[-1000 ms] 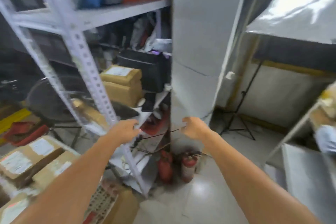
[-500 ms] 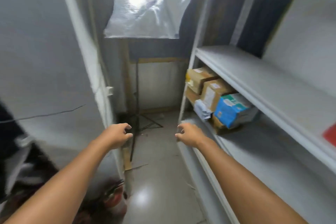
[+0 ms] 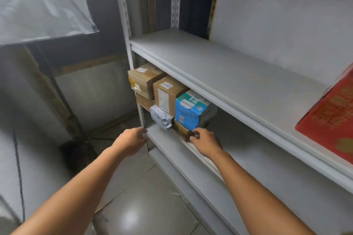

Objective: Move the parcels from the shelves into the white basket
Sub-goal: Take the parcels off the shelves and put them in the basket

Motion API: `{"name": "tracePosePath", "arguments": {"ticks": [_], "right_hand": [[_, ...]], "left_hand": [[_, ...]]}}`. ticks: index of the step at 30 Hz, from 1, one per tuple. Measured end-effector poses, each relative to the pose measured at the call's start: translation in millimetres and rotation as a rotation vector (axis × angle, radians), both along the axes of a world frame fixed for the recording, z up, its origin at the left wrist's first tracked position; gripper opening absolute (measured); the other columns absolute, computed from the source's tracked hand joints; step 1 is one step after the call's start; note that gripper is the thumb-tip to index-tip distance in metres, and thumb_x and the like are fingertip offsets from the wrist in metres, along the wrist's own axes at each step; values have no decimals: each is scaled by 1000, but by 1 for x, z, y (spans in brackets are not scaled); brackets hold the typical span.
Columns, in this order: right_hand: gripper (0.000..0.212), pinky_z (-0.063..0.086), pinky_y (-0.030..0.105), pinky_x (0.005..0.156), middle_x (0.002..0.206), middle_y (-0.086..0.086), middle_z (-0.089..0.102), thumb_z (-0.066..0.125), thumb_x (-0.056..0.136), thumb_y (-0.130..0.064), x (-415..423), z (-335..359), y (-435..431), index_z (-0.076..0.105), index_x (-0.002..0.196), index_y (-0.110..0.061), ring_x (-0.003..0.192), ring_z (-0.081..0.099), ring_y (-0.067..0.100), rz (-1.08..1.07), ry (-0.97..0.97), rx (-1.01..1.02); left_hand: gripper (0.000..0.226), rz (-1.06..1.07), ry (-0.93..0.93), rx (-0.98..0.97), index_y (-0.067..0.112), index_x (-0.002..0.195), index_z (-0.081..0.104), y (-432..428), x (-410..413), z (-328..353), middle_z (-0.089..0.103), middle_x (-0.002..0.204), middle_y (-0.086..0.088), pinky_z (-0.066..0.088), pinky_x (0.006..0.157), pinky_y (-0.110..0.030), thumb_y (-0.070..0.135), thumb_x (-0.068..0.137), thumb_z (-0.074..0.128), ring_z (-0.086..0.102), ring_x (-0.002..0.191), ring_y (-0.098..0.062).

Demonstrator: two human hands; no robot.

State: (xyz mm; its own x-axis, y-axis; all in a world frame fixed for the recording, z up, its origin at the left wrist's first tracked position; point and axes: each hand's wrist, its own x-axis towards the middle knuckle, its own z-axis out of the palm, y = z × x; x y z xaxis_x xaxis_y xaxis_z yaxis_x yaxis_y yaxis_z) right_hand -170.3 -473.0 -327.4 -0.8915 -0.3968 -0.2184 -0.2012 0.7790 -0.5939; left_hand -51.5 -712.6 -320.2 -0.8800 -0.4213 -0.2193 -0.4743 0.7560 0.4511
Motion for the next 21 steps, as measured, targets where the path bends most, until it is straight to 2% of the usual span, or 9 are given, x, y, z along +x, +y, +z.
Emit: {"name": "tracePosePath", "arguments": {"ticks": [5,10,15,18,21], "right_hand": [[40,42,17,74,127,5,63,60,93,-32,-42,-14,-9,56,129,-18,112,62,23,-264,39,-231],[51,41,20,78,129,9,61,62,91,-38,-78,-28,-35,52,135,-15,114,60,23,-516,75,-489],[38,56,34,81,114,2,68,61,90,-34,-104,-46,-58,56,125,-21,98,67,19,-615,34,-746],[37,57,31,70,112,1,68,59,93,-26,-106,-55,-68,53,129,-26,93,68,16,-632,-3,-882],[32,53,22,58,107,-2,70,57,94,-23,-103,-57,-71,55,125,-29,85,71,11,-623,-6,-955]], "left_hand": [[48,-60,105,122,23,135,50,6,-77,-15,62,127,-6,47,97,-34,34,90,62,59,114,-22],[61,-76,190,310,22,145,34,9,-146,-38,47,142,-9,44,101,-41,36,91,60,49,127,-27],[41,-44,313,604,17,128,40,12,-187,-52,52,135,-11,55,88,-43,26,93,59,55,120,-28],[44,-41,322,713,18,132,36,8,-191,-59,52,135,-9,53,89,-53,24,93,58,54,122,-30],[41,-106,313,714,18,132,40,7,-187,-62,50,138,-7,54,88,-49,24,95,56,51,126,-29]]}}
